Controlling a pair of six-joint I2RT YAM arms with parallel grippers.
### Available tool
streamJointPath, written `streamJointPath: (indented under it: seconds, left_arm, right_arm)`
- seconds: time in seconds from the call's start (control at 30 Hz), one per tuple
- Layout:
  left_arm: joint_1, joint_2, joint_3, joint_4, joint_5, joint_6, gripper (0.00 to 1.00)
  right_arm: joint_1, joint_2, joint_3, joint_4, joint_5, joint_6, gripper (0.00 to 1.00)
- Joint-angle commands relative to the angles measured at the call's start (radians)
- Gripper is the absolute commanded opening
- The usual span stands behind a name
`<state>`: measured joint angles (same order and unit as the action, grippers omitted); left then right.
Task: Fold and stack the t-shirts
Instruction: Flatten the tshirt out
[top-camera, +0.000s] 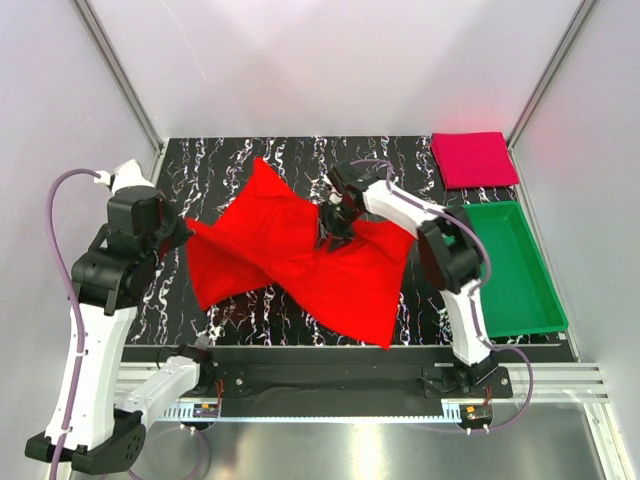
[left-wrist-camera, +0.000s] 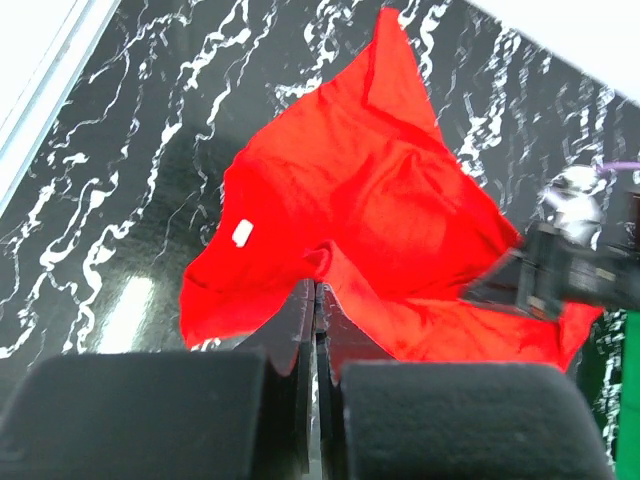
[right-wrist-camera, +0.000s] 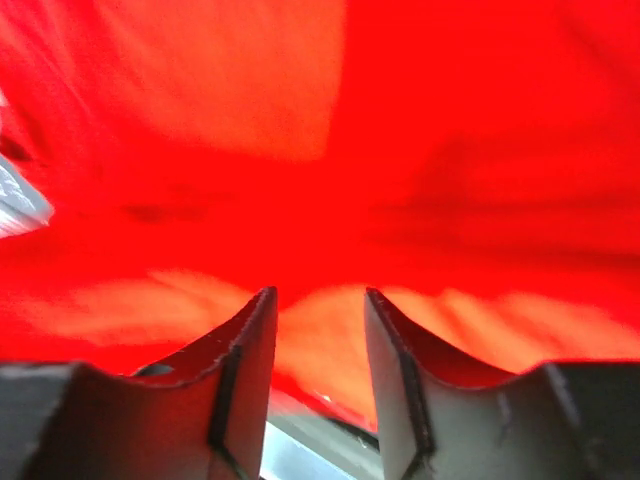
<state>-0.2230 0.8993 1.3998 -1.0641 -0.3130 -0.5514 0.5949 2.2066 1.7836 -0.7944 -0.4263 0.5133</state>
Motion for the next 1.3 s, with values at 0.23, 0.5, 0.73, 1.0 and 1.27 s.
streamJointPath:
  seconds: [0.23, 0.5, 0.73, 1.0, 1.27]
  left_arm:
    - [0.002, -0.020, -0.107, 0.032, 0.092, 0.019, 0.00]
    - [-0.004, -0.045, -0.182, 0.032, 0.192, -0.015, 0.00]
    - [-0.004, -0.076, -0.211, 0.030, 0.232, -0.031, 0.00]
    - [-0.006, -0.109, -0.237, 0.032, 0.265, -0.042, 0.00]
    - [-0.006, -0.138, -0.262, 0.027, 0.282, -0.048, 0.00]
  right_arm:
    - [0.034, -0.773, -0.841, -0.029, 0.162, 0.138, 0.61]
    - [0.276, -0.937, -1.108, 0.027, 0.254, 0.450, 0.55]
    - [0.290, -0.885, -1.136, 0.136, 0.322, 0.551, 0.44]
    - [0.289, -0.805, -1.136, 0.172, 0.347, 0.583, 0.43]
    - [0.290, -0.858, -1.150, 0.121, 0.366, 0.607, 0.43]
